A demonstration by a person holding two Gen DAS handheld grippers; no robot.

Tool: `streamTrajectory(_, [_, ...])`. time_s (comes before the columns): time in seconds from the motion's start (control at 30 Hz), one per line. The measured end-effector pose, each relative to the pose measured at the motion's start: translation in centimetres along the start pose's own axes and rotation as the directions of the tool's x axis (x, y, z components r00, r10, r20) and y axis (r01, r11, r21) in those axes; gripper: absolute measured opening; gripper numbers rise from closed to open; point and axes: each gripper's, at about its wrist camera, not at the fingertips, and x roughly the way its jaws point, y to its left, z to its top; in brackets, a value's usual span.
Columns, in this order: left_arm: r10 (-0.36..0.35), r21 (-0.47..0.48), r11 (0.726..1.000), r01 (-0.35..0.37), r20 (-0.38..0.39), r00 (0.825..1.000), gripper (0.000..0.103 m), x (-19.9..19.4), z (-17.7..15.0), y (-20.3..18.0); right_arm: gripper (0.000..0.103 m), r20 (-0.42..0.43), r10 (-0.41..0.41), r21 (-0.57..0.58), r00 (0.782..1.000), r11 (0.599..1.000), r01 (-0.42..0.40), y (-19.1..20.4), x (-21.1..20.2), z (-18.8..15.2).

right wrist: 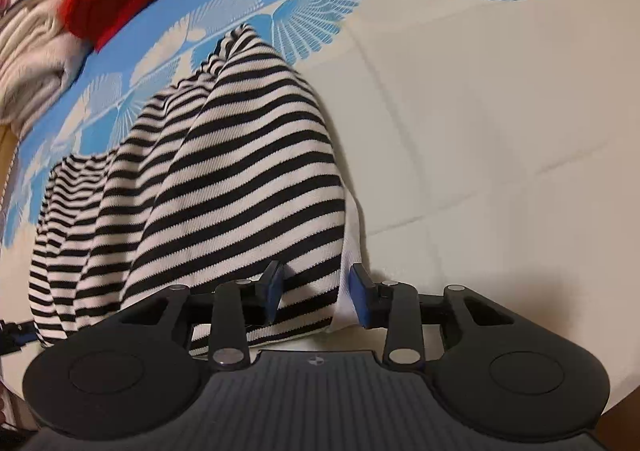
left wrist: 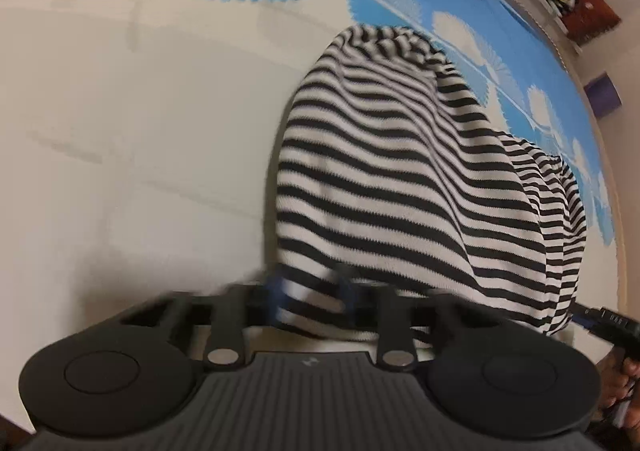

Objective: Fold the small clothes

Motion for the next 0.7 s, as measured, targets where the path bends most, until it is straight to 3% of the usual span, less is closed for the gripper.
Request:
streamTrajectory(0.07, [0.000, 0.018, 1.000, -0.001, 0.039, 0.999, 0.002, -0.7, 0.0, 0.1, 0.031, -0.006, 0.002, -0.015, 1.000, 1.000, -0.002, 0.4, 0.5, 0.2])
streamTrajectory(0.1, [-0.003, 0.019, 1.000, 0.002, 0.067, 0.998, 0.002, -1.4, 0.0, 0.1, 0.014, -0.001, 0.005, -0.026, 1.000, 1.000, -0.005, 0.5, 0.5, 0.3])
streamTrajectory(0.2, [-0.051, -0.021, 0.998, 0.056, 0.193, 0.980, 0.002, -4.8, -0.3, 0.9, 0.009, 0.093, 0.071, 0.021, 0.993, 0.997, -0.073, 0.2, -1.5, 1.0])
streamTrajectory(0.27, [-0.034, -0.021, 0.999, 0.041, 0.245, 0.969, 0.002, -6.9, -0.8, 1.2, 0.008, 0.192, 0.134, 0.088, 0.972, 0.984, -0.153, -0.9, -4.0, 1.4])
streamTrajectory(0.37, [0.046, -0.030, 0.999, -0.041, 0.189, 0.981, 0.000, -7.0, -1.4, 1.7, 0.008, 0.269, 0.129, 0.085, 0.955, 0.984, -0.157, -1.8, -6.7, 1.0])
streamTrajectory(0.43, [0.119, 0.007, 0.993, -0.121, 0.101, 0.988, 0.000, -5.6, -1.7, 1.7, 0.008, 0.227, 0.105, 0.080, 0.968, 0.989, -0.126, -2.0, -6.4, 0.8])
streamTrajectory(0.53, [0.181, 0.111, 0.978, -0.178, -0.014, 0.983, 0.000, -3.4, -2.0, 0.5, 0.008, 0.038, -0.006, 0.059, 0.999, 0.998, 0.003, -2.3, -3.5, 0.0])
streamTrajectory(0.6, [0.199, 0.171, 0.967, -0.190, -0.037, 0.979, 0.001, -2.9, -2.3, -0.5, 0.008, -0.063, -0.085, 0.025, 0.994, 0.996, 0.087, -2.2, -1.6, -0.6])
streamTrajectory(0.7, [0.244, 0.179, 0.953, -0.245, 0.024, 0.969, 0.002, -3.9, -2.0, -1.1, 0.010, -0.029, -0.089, 0.040, 0.996, 0.995, 0.090, -2.0, -2.1, -0.3])
